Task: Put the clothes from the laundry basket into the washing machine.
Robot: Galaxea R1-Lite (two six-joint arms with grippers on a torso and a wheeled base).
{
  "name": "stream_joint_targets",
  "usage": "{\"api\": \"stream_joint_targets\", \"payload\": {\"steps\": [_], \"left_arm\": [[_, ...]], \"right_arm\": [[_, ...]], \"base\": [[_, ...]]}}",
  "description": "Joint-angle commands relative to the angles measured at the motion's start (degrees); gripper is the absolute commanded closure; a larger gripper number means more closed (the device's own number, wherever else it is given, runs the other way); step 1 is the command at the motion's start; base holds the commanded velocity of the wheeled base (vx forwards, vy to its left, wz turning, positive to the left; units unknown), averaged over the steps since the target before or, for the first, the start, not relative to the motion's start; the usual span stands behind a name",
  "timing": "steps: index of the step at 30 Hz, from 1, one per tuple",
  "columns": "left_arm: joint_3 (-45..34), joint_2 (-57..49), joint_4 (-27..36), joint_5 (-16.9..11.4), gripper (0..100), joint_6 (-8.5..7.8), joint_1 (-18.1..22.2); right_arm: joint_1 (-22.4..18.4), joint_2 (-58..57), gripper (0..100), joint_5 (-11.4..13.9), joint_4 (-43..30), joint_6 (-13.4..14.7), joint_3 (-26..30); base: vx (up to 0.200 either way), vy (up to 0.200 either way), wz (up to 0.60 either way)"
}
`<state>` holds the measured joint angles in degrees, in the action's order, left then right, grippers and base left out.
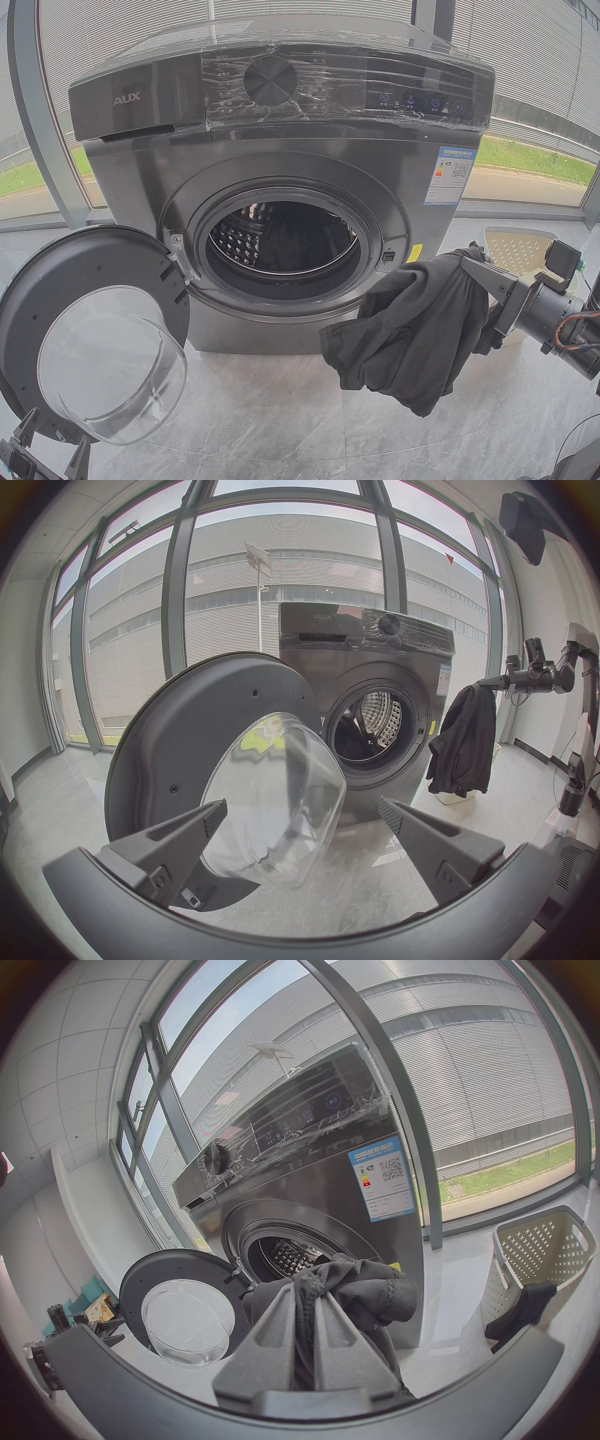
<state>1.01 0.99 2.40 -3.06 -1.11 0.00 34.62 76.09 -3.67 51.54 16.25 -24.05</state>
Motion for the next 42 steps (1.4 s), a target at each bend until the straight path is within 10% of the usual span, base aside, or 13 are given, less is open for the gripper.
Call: {"api": "stream_joint_targets", "payload": {"steps": [1,36,42], "left_arm": [[-0.9,-1.0,0.0,-0.1,0,-0.21,0.1],[4.4,-1.0,-2.4,-1.5,0,-3.11,0.2],[13.9,8.6,0.4,-12.1,0,-3.29,-2.0]], "right_arm": [[1.2,0.3,100,0.0,0.1,0.0,0.1],[10.5,18.8,100,0.0,10.5,0.6,-6.5],[11.2,23.9,100,-5.3,10.9,0.0,-12.2]], "base": [[0.000,0.000,0.00],[0.000,0.000,0.00],[0.000,0.000,0.00]]}}
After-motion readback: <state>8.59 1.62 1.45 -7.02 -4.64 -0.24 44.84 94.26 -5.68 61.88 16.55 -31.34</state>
